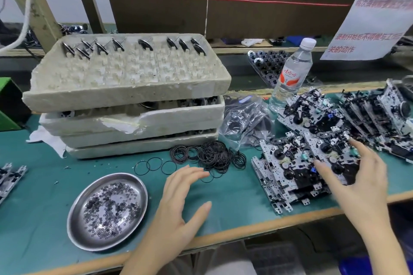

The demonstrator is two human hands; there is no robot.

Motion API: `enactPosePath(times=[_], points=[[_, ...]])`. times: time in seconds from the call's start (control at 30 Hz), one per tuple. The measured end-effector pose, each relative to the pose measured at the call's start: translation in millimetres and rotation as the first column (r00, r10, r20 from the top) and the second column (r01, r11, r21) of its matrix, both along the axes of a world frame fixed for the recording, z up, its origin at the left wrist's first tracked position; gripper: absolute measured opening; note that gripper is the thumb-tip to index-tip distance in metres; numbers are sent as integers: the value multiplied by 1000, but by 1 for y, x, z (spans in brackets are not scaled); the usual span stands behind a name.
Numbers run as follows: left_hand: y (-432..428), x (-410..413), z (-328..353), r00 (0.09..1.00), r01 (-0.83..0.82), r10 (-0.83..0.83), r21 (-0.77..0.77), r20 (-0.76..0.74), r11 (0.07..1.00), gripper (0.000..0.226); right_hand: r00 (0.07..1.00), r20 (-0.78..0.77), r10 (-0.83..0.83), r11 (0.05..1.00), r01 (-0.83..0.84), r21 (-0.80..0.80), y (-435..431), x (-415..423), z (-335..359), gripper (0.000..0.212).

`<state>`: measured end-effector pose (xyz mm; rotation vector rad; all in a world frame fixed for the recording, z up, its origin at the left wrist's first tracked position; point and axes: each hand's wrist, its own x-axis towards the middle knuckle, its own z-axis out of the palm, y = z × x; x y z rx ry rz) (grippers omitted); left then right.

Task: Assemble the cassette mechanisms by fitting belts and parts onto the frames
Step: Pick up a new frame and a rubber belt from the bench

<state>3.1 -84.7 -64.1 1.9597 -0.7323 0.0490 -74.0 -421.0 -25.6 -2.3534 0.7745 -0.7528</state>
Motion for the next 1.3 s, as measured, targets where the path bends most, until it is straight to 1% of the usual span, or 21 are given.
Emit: enactPosePath(times=[0.13, 0.23, 0.3, 0.43, 0.53, 0.63, 0.77, 0.83, 0.9, 1.0, 1.03, 1.1, 1.17, 1.23, 1.27, 1.3], points=[[-13, 1, -3, 999, 37, -37, 0, 9, 999, 41, 1000, 25, 10, 1000, -10, 9, 3, -3, 2, 82], [-21, 0, -4, 998, 57, -58, -12, -12, 998, 41, 997, 80, 23, 1000, -23, 3, 4, -4, 1, 80], [-28, -1, -2, 996, 78, -79, -21, -33, 997, 43, 992, 122, -5, 1000, 6, -14, 4, -3, 0, 78], [-56, -3, 5, 967, 209, -213, -41, -138, 977, 54, 982, 175, -75, 993, 90, -78, 4, 1, -3, 77], [-86, -8, 10, 905, 316, -328, -90, -272, 945, 74, 980, 188, -69, 994, 83, -68, -1, 2, -5, 78], [-112, -16, 12, 860, 347, -356, -94, -366, 933, 87, 980, 186, -70, 994, 84, -67, -6, 2, -4, 79], [-134, -25, 11, 847, 357, -356, -75, -394, 931, 88, 976, 194, -99, 988, 120, -101, -2, 6, -5, 77], [-139, -28, 11, 845, 350, -352, -82, -403, 933, 90, 960, 244, -139, 988, 152, -37, -2, 8, -5, 74], [-142, -28, 11, 843, 340, -349, -98, -409, 935, 91, 933, 308, -187, 982, 174, 68, -4, 9, -3, 71], [-143, -29, 9, 839, 333, -345, -103, -421, 937, 93, 888, 412, -206, 968, 125, 217, -10, 9, -2, 63], [-144, -29, 8, 837, 331, -343, -105, -426, 938, 94, 857, 466, -220, 955, 91, 282, -11, 9, 0, 59], [-145, -29, 9, 838, 320, -338, -116, -428, 940, 95, 765, 577, -285, 912, 31, 409, -19, 8, 4, 53], [-146, -28, 10, 842, 313, -335, -123, -422, 942, 95, 661, 640, -392, 865, 28, 501, -33, 2, 8, 49], [-148, -28, 11, 847, 314, -332, -114, -415, 943, 95, 600, 610, -518, 805, 102, 584, -58, -9, 7, 50], [-148, -28, 12, 846, 319, -335, -110, -413, 941, 94, 583, 569, -580, 765, 150, 626, -71, -16, 4, 57], [-148, -27, 12, 845, 326, -341, -108, -412, 939, 94, 583, 519, -625, 720, 173, 672, -84, -23, -1, 68]])
